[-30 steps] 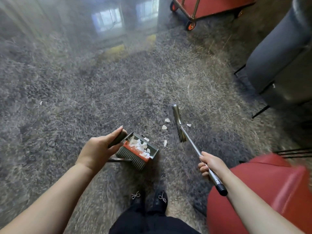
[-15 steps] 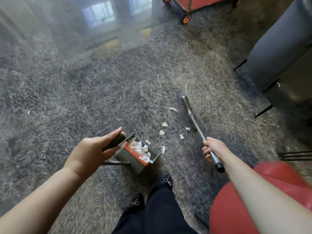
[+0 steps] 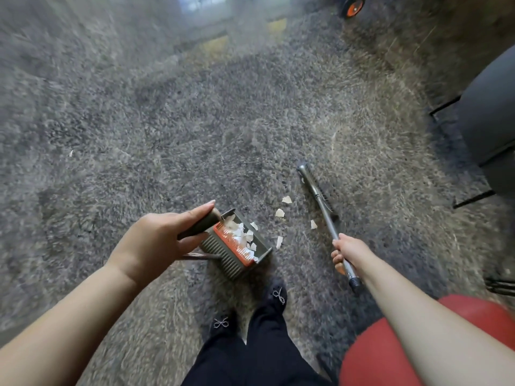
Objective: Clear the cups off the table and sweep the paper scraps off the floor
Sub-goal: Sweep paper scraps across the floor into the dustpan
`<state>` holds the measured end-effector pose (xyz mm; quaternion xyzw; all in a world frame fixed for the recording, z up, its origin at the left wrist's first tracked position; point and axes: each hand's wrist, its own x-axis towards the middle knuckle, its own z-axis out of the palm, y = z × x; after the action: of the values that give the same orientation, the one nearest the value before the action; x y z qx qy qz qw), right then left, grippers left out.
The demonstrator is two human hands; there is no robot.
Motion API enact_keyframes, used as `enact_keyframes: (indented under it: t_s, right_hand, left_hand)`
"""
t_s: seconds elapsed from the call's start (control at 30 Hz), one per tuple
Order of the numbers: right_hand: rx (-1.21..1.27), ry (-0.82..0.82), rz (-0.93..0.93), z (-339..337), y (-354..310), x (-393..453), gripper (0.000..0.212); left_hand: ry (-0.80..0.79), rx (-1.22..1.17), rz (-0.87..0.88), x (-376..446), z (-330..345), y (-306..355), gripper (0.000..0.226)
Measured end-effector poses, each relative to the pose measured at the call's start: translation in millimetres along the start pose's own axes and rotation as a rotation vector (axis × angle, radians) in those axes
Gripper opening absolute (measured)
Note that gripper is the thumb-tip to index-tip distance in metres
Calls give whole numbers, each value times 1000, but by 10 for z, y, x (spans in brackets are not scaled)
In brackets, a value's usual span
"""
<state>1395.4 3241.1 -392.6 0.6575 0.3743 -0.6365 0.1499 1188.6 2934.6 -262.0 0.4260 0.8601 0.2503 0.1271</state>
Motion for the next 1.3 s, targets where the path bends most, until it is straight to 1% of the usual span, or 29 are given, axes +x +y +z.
enact_keyframes:
  t_s: [0.1,0.3,0.43,0.53,0.67,0.8,0.9,0.97,1.07,1.17,1.2,1.3]
  right_hand:
    - [26,-21,5,114,151,-110,45]
    - [51,-79,49,486,470,-408,40]
    - [46,-128,72,746,738,-615,48]
    - [46,-165,76,838,880,-747,47]
    - [48,-163,76,829,953,-856,49]
    - [144,-145,50,796,966,-991,47]
    - [116,-117,-6,836,966,-1053,46]
    - [95,-85,-23,869,967,-1015,45]
    - [82,-69,14,1008,927,-833,39]
    - [83,-113,64,1198,848,-716,25]
    - [58,-120,70,1253,838,-696,26]
    - [-73,-141,60,1437,861,-675,46]
  left_hand:
    - [-1,-7,-16,53,43,59,61]
    - [16,-35,-20,73,45,95,67]
    - [10,-30,-1,-97,53,-6,69]
    - [19,-10,27,-265,43,-115,78]
    - [-14,-49,4,-435,10,-200,86]
    - [-54,-61,4,-465,-79,-284,85]
    - [-87,-89,15,-502,-209,-428,71]
    - [-106,-88,22,-522,-272,-498,70]
    - [-98,-54,27,-569,-342,-648,78]
    - [-73,-52,43,-618,-361,-742,75]
    - [-56,-39,49,-636,-358,-754,74]
    - [-47,-31,38,-709,-360,-812,71]
